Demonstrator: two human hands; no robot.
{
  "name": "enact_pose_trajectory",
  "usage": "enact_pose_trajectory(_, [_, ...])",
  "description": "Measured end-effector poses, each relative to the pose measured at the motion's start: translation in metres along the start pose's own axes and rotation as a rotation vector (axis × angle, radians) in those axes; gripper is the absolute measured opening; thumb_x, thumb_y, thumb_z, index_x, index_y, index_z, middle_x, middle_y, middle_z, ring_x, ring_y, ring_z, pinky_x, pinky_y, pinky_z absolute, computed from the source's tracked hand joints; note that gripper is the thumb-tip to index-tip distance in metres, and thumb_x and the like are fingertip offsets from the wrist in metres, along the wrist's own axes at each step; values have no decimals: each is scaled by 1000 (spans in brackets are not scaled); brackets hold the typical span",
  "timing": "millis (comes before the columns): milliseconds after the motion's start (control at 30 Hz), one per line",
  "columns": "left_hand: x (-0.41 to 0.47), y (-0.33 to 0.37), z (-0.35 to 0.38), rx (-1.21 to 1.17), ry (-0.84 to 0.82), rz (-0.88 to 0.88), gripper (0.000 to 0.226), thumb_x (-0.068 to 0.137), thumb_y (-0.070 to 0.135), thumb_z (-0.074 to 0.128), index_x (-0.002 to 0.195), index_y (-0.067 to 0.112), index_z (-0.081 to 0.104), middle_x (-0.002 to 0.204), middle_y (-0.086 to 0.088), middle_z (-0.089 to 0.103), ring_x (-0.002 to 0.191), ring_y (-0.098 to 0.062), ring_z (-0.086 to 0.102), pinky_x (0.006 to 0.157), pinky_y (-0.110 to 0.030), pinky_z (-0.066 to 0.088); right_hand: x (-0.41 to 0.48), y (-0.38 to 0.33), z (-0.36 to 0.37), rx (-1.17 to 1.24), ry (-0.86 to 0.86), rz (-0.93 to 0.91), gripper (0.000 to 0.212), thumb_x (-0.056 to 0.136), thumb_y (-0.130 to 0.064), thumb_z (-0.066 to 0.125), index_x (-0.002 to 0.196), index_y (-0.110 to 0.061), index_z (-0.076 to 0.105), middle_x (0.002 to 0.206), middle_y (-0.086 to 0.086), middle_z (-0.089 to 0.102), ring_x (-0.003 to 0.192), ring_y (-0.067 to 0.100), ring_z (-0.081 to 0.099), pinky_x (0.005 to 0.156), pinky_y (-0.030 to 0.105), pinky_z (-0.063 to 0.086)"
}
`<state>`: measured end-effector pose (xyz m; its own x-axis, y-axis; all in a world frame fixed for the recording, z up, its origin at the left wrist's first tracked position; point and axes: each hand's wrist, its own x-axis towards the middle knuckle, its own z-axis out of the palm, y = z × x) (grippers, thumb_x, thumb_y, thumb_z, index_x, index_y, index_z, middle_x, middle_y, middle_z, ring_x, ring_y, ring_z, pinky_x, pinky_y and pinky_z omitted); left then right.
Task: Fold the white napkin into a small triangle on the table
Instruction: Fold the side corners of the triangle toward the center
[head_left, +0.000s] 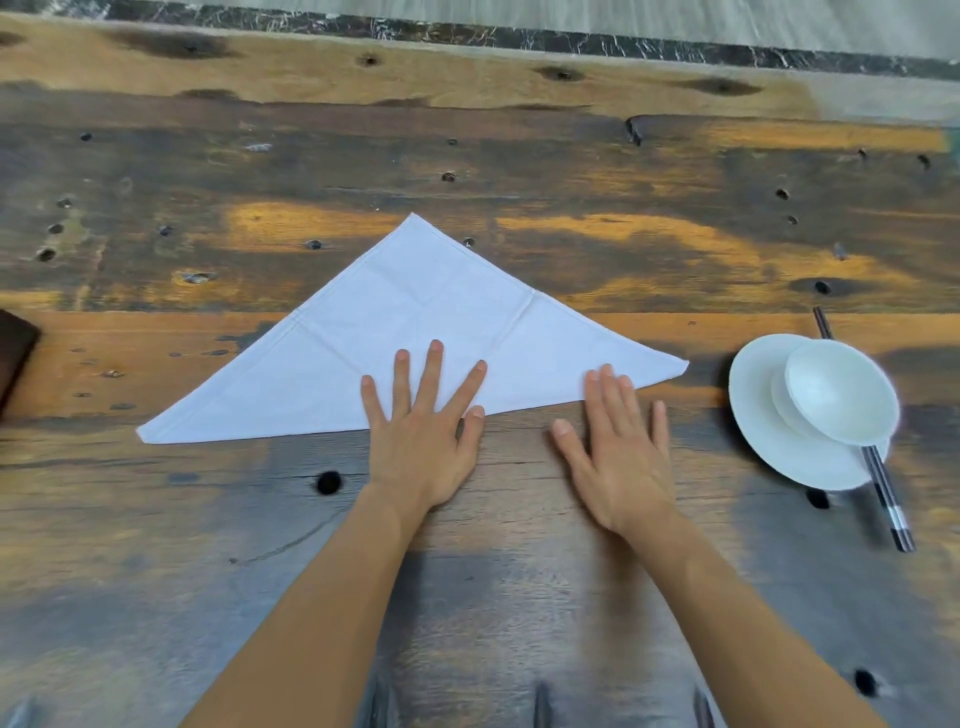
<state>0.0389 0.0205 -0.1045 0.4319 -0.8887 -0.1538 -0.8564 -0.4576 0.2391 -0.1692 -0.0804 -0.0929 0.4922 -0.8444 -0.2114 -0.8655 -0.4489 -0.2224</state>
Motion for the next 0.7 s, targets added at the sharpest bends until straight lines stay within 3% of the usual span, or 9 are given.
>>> enact_pose_trajectory(200, [1,0,-1,7,-13,9,54,103,59,8,154,61,-8,172,5,-16,156,-30,-21,120,-66,-11,-4,21,-13,-33,30,179,90,91,-74,-3,162,-18,1,170,-3,-6,155,13,-11,122,50,-14])
enact_pose_trajectory(400, [2,-4,-4,13,-45,24,54,104,59,11,152,62,-12,171,7,-20,155,-29,-24,120,-65,-11,7,-29,-7,38,7,-139,84,96,-70,2,162,-18,-4,168,-4,-12,153,10,-19,120,39,-21])
enact_pose_trajectory(467, [2,-10,-5,20,-50,44,54,103,61,11,152,63,-12,171,8,-20,155,-30,-24,121,-64,-12,8,-27,-1,10,-19,-156,83,96,-72,0,161,-21,-6,168,-7,-15,152,8,-21,120,39,-22])
enact_pose_trajectory(700, [1,-34,-10,34,-39,40,54,98,71,3,151,65,-10,172,6,-17,156,-37,-19,121,-64,-9,2,30,0,61,81,110,86,94,-77,3,161,-24,-2,169,-7,-7,152,4,-17,124,41,-11])
